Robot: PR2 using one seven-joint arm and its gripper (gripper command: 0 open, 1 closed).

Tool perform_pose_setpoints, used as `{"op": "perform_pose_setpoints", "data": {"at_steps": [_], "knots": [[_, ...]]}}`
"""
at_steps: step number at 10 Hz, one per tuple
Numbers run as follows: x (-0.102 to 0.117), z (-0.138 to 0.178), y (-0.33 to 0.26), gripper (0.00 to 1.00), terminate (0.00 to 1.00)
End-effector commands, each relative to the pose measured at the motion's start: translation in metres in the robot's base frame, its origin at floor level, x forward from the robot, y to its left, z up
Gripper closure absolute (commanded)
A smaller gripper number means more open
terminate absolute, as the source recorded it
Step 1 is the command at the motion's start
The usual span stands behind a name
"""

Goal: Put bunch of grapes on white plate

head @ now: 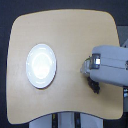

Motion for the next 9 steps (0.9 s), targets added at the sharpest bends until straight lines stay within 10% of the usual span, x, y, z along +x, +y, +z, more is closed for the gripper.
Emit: {"op": "perform_pose_setpoints", "data": {"at_steps": [1, 9], "knots": [[0.007, 0.004, 0.003, 1.0, 0.0], [0.02, 0.019, 0.005, 1.0, 0.0]]}}
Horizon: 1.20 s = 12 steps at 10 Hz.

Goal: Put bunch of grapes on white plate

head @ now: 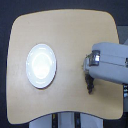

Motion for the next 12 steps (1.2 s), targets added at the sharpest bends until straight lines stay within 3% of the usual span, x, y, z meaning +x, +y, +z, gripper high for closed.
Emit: {"op": "perform_pose_setpoints", "data": {"at_steps": [1, 4, 8, 12], "knots": [[0.016, 0.025, 0.006, 1.0, 0.0], [0.024, 0.059, 0.022, 1.0, 0.0], [0.027, 0.127, 0.063, 1.0, 0.0], [0.035, 0.147, 0.109, 1.0, 0.0]]}}
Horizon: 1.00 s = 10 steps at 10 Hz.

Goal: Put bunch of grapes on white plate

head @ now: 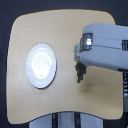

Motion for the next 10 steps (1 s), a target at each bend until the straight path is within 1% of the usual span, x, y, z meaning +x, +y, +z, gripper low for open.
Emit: {"op": "perform_pose_setpoints", "data": {"at_steps": [1, 4, 6, 8, 10], "knots": [[0.012, 0.031, 0.063, 1.0, 0.0], [0.02, 0.012, 0.121, 1.0, 0.0], [0.018, -0.005, 0.155, 1.0, 0.0], [0.014, -0.017, 0.173, 1.0, 0.0], [0.014, -0.041, 0.191, 1.0, 0.0]]}}
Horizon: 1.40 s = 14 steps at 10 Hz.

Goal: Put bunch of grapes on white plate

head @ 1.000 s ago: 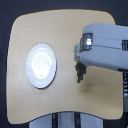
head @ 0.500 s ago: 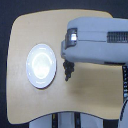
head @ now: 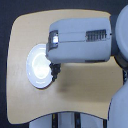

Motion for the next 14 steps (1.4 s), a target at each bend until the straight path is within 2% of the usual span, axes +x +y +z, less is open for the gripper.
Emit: {"op": "perform_pose_setpoints", "data": {"at_steps": [1, 5, 8, 12, 14], "knots": [[0.003, -0.049, 0.051, 1.0, 0.0], [-0.012, -0.103, 0.071, 1.0, 0.0], [-0.003, -0.128, 0.089, 1.0, 0.0], [0.017, -0.121, 0.094, 1.0, 0.0], [0.018, -0.117, 0.087, 1.0, 0.0]]}}
